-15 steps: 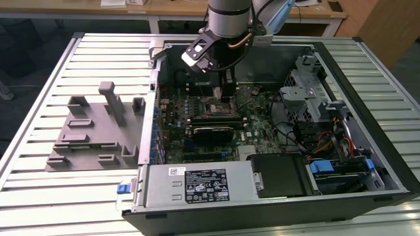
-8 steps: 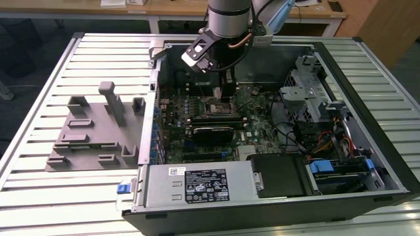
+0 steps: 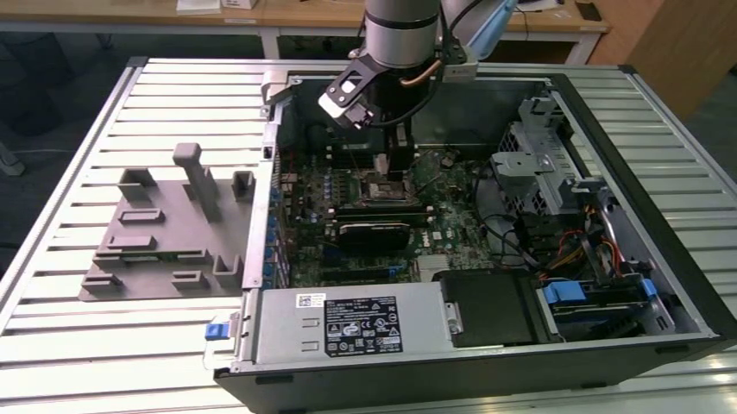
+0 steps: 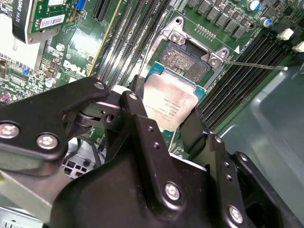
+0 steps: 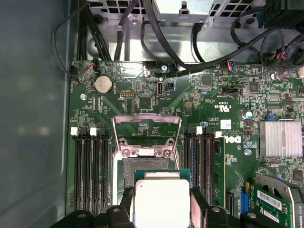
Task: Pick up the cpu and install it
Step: 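Place the cpu into insertion slot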
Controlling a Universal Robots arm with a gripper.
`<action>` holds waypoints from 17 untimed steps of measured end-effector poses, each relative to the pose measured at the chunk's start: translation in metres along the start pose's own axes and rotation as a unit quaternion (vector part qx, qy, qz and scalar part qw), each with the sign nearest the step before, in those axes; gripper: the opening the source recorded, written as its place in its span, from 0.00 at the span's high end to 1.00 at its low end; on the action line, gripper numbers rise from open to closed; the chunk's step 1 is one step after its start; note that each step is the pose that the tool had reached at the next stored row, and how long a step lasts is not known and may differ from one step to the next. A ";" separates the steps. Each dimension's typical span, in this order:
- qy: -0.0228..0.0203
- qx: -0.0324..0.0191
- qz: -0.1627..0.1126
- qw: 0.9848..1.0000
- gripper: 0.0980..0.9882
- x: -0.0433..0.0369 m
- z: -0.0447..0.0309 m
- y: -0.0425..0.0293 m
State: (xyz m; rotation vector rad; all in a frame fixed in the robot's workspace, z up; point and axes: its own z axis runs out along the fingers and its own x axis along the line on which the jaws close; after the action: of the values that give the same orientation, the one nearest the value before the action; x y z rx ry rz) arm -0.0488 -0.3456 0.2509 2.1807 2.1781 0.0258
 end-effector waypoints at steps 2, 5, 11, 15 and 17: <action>0.000 0.000 -0.003 1.000 0.50 0.0004 0.0004 0.0000; 0.000 0.000 -0.004 1.000 0.50 0.0004 0.0004 0.0000; 0.000 0.000 -0.004 1.000 0.50 0.0005 0.0019 -0.0001; 0.000 0.000 -0.004 1.000 0.50 0.0005 0.0020 -0.0001; 0.000 0.000 -0.004 1.000 0.50 0.0008 0.0022 -0.0001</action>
State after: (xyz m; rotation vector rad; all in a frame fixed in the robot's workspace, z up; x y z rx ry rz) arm -0.0489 -0.3449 0.2486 2.1713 2.1874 0.0263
